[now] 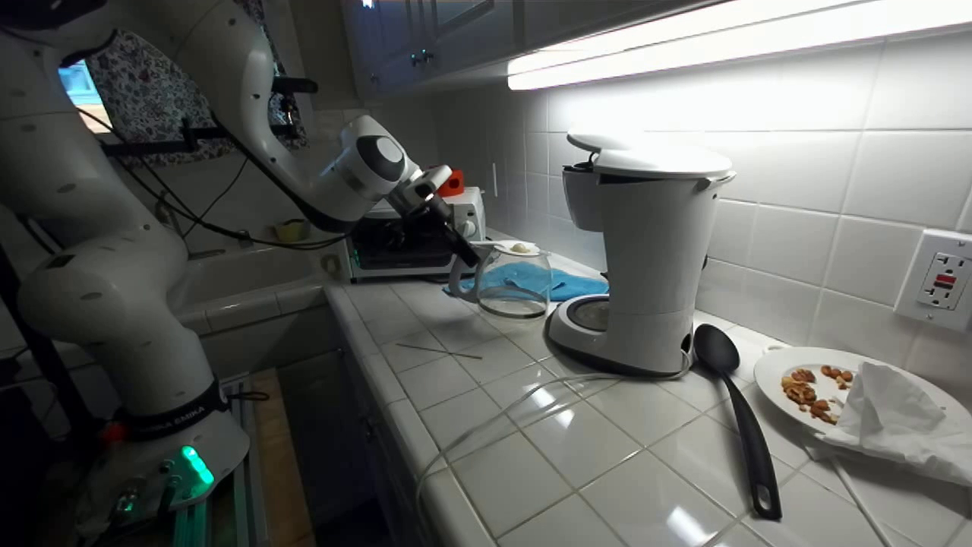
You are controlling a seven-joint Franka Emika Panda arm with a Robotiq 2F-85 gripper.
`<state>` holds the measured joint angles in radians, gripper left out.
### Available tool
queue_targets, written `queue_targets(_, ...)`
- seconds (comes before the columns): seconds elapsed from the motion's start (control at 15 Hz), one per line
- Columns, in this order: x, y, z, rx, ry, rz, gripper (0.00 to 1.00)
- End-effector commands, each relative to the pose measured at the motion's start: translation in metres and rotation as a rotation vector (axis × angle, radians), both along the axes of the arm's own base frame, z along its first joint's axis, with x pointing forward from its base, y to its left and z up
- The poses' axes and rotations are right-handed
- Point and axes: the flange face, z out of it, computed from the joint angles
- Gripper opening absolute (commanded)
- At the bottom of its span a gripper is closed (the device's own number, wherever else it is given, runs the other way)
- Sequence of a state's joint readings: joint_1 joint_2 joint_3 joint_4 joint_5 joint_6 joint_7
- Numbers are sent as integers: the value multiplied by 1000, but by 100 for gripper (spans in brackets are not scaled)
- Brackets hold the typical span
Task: Put the coffee jar on the coffeemaker
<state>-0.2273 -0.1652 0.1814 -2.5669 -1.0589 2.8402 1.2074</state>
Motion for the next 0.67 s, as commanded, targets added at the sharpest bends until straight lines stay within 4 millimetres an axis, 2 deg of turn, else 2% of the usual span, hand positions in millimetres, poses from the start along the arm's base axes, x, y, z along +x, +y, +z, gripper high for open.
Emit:
queue_targets(0.0, -1, 3, 11, -69, -46, -61, 0)
queue_targets(0.6, -5, 9, 19, -203, -116, -242, 0)
